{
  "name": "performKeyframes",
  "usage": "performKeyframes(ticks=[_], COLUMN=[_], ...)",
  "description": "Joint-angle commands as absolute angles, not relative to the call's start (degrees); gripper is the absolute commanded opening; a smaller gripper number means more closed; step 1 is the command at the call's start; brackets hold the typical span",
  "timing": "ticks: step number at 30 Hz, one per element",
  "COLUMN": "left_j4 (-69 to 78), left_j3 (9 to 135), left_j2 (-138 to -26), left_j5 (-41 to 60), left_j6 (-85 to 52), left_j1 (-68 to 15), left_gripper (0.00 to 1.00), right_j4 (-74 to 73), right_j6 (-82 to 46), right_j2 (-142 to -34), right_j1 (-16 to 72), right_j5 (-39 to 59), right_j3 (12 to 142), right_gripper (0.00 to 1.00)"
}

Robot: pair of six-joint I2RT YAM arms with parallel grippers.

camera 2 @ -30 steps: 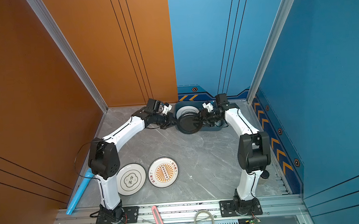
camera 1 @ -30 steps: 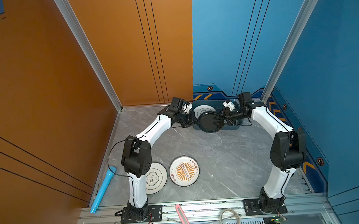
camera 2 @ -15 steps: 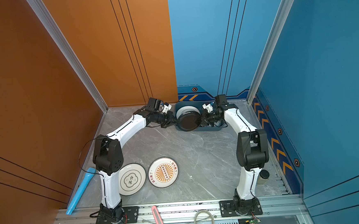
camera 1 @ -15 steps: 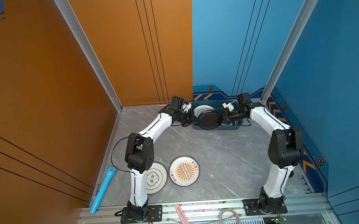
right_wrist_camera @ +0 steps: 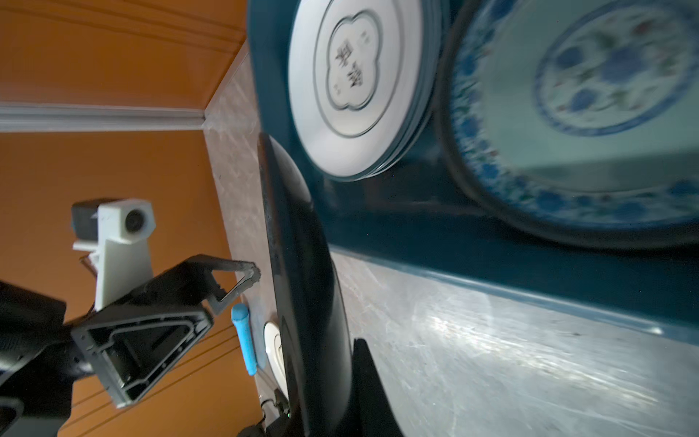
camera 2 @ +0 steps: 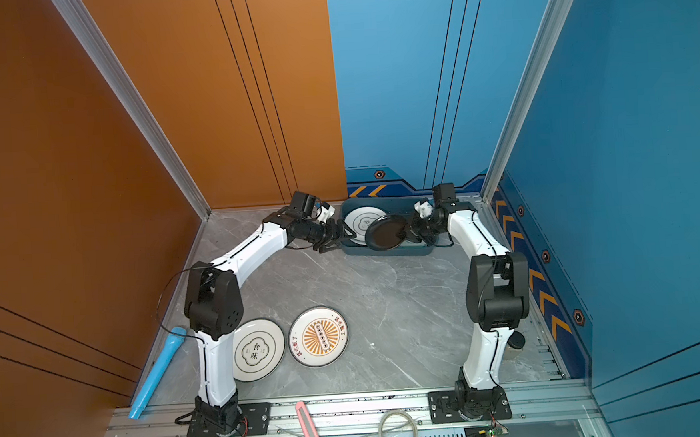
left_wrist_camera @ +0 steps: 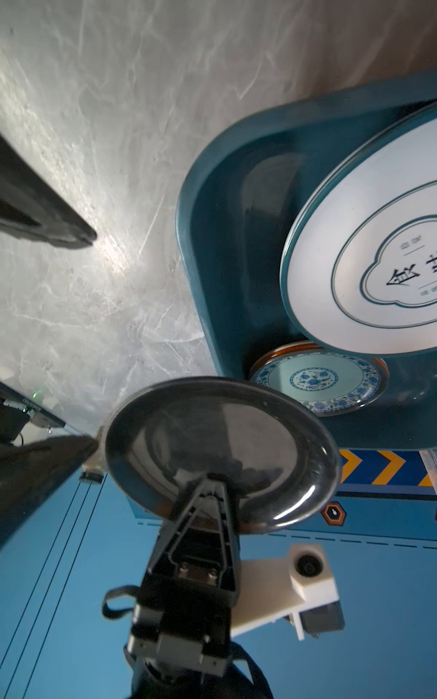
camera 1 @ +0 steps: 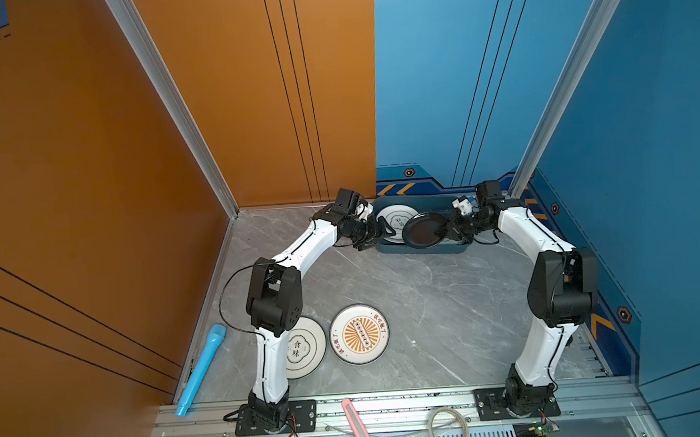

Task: Place the plates into the plastic bin on the countertop
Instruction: 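Lower the black plate into the teal bin with the right gripper while left withdraws, then open the right gripper to release the black plate in the bin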

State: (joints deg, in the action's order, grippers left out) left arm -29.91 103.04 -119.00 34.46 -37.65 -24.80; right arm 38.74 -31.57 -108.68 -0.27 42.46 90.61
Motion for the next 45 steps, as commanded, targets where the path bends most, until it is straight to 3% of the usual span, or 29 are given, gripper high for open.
performKeyframes(ticks=[1, 9, 16, 29, 37, 45], left_j4=[-32.1, -31.0, -23.5, -31.1, -31.1, -30.9], left_j3=[100.9, 92.4, 79.1, 72.7, 72.1, 73.0], left_j2=[-112.6, -101.7, -93.1, -85.2, -84.9, -86.1], left_j5=[28.0, 17.2, 18.6, 15.3, 16.0, 16.5], left_j6=[-34.4, -35.0, -39.3, -34.5, -34.7, -34.7], left_j1=[-24.7, -22.7, -18.0, -15.9, -15.3, -15.4], left_gripper=[0.97, 0.98, 0.98, 0.98, 0.98, 0.98], right_j4=[43.2, 48.7, 51.6, 54.0, 56.2, 57.7], right_j6=[-33.0, -31.3, -30.9, -29.9, -29.1, -28.4], right_j2=[-109.5, -114.5, -120.7, -125.2, -125.4, -124.2], right_j1=[-2.1, -3.4, -3.3, -3.3, -3.5, -4.5], right_j5=[35.8, 28.4, 25.0, 22.1, 19.7, 18.2], right_j3=[94.4, 101.5, 108.7, 110.7, 110.5, 110.5], right_gripper=[0.00, 0.00, 0.00, 0.00, 0.27, 0.36])
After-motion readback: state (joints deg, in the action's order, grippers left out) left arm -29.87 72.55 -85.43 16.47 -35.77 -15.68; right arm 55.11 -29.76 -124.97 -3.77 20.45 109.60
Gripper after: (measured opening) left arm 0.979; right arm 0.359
